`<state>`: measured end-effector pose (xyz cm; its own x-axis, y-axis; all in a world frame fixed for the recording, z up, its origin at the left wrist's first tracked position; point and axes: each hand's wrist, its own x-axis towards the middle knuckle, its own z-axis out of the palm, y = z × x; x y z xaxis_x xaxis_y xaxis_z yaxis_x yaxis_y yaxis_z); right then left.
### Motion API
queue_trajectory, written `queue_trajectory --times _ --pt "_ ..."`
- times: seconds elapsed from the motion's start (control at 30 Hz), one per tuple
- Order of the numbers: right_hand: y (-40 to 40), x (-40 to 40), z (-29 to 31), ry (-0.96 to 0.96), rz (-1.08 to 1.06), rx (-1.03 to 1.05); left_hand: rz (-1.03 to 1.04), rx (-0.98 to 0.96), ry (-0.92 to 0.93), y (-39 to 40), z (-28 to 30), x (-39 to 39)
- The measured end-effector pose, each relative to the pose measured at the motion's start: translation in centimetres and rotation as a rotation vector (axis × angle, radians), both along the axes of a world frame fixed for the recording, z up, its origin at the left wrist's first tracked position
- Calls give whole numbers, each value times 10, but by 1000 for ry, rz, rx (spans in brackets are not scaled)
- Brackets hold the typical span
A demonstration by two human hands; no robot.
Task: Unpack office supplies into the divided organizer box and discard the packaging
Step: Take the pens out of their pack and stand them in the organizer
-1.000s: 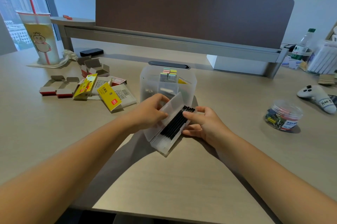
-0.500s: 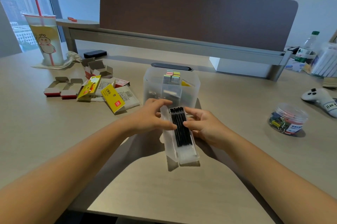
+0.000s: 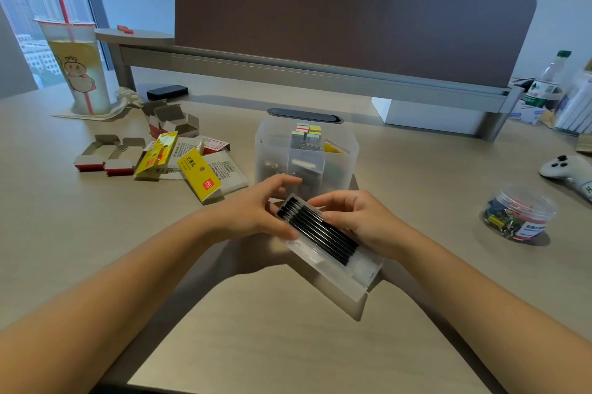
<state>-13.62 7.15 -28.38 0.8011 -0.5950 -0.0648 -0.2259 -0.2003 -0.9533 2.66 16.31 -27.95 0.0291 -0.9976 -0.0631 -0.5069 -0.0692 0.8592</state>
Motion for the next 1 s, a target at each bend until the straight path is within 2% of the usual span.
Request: queue_trajectory --times 0.07,0.17,0.37,0.5,0.7,0.87,1.0 --pt "-2 2 0 13 46 -28 -47 35 -53 0 1 4" --pt "-6 2 2 22 84 -75 -78 55 -33 -1 -1 7" --pt "-6 0 3 81 29 -312 -35 51 -76 -1 -8 11" --pt "-7 -15 3 71 -4 -364 8 12 -106 2 -9 9" --pt "-14 -12 -5 -16 -97 -435 -11 -65 -16 8 -10 3" --pt "-17 -14 -4 -59 -96 -401 -37 -82 74 8 -13 6" --pt "-18 -12 -7 -17 -119 -468 -45 -78 82 5 -13 7"
